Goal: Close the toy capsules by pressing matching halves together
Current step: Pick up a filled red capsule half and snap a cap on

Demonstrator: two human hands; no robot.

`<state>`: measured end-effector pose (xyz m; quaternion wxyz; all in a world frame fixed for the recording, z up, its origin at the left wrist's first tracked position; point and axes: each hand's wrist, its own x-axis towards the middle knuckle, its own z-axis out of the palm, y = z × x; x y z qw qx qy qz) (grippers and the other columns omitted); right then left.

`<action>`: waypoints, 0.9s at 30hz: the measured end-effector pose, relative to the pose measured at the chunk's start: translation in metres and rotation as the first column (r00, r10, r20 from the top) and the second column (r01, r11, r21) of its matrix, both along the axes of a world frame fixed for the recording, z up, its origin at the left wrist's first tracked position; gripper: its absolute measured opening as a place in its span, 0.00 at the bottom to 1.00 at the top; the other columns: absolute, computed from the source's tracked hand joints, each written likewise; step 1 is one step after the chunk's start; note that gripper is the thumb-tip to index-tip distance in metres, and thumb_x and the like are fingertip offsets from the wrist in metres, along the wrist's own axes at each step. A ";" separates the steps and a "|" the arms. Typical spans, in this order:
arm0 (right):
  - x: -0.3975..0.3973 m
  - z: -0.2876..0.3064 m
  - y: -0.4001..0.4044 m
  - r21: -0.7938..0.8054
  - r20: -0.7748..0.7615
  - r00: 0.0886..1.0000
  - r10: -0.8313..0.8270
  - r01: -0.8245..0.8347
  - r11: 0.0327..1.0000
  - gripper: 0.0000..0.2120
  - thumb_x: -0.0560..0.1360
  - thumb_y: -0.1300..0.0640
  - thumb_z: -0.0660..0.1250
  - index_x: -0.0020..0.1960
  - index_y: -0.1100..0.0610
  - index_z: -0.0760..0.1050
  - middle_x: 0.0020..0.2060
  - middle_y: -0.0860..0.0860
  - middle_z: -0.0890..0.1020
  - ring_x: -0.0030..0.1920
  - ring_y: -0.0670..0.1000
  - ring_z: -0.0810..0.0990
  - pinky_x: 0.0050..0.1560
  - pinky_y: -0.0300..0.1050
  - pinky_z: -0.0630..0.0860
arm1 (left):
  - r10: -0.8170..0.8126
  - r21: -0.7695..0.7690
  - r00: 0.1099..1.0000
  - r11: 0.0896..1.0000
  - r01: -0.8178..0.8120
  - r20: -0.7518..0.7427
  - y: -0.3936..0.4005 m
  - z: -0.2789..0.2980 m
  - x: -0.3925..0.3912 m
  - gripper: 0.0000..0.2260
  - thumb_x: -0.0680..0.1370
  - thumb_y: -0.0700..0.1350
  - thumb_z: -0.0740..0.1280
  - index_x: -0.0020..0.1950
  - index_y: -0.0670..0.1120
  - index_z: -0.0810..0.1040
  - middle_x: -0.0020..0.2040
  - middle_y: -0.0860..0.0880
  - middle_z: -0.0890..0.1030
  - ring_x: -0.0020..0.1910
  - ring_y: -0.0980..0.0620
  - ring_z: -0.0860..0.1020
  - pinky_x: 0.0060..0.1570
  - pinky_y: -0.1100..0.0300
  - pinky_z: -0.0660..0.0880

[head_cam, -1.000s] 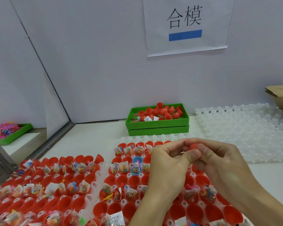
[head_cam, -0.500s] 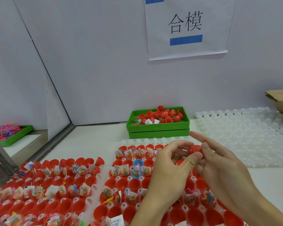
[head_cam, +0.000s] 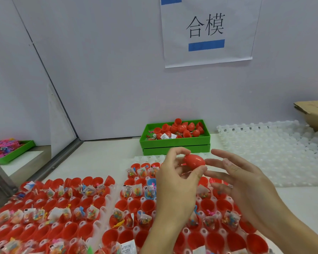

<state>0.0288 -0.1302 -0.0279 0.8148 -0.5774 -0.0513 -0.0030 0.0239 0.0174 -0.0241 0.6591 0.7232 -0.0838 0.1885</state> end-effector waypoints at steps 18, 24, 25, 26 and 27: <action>-0.009 0.001 0.009 -0.288 0.233 0.972 -0.011 0.080 0.954 0.11 0.75 0.62 0.70 0.53 0.49 0.83 0.43 0.49 0.87 0.42 0.48 0.86 0.41 0.35 0.80 | 0.090 0.455 0.983 0.877 -0.154 0.158 -0.004 -0.002 -0.003 0.19 0.75 0.47 0.73 0.64 0.59 0.76 0.52 0.63 0.79 0.48 0.57 0.78 0.47 0.66 0.78; -0.012 0.001 0.012 -0.301 0.227 0.973 -0.032 0.101 0.948 0.12 0.72 0.65 0.73 0.52 0.51 0.82 0.41 0.49 0.87 0.41 0.49 0.86 0.42 0.36 0.81 | 0.062 0.534 0.982 0.832 -0.150 0.181 -0.004 -0.004 -0.005 0.22 0.75 0.43 0.72 0.66 0.61 0.75 0.54 0.67 0.75 0.53 0.58 0.75 0.53 0.70 0.73; -0.012 0.000 0.013 -0.302 0.223 0.974 -0.042 0.110 0.947 0.12 0.72 0.65 0.73 0.52 0.51 0.82 0.41 0.48 0.87 0.41 0.49 0.86 0.42 0.36 0.81 | 0.044 0.538 0.984 0.832 -0.133 0.175 -0.004 -0.004 -0.005 0.23 0.75 0.42 0.72 0.66 0.61 0.75 0.55 0.67 0.75 0.53 0.59 0.75 0.53 0.72 0.72; -0.012 0.000 0.012 -0.306 0.222 0.974 -0.055 0.123 0.944 0.12 0.73 0.65 0.73 0.52 0.51 0.82 0.40 0.48 0.87 0.42 0.48 0.86 0.42 0.35 0.80 | 0.024 0.540 0.986 0.834 -0.111 0.166 -0.004 -0.003 -0.004 0.23 0.75 0.42 0.73 0.66 0.61 0.75 0.55 0.66 0.75 0.52 0.60 0.75 0.53 0.72 0.72; -0.011 0.000 0.013 -0.311 0.223 0.973 -0.065 0.134 0.941 0.11 0.73 0.64 0.72 0.52 0.51 0.82 0.39 0.47 0.87 0.41 0.47 0.86 0.41 0.34 0.79 | 0.006 0.540 0.987 0.836 -0.091 0.158 -0.004 -0.003 -0.004 0.24 0.75 0.41 0.73 0.67 0.60 0.75 0.54 0.65 0.75 0.51 0.60 0.75 0.53 0.71 0.73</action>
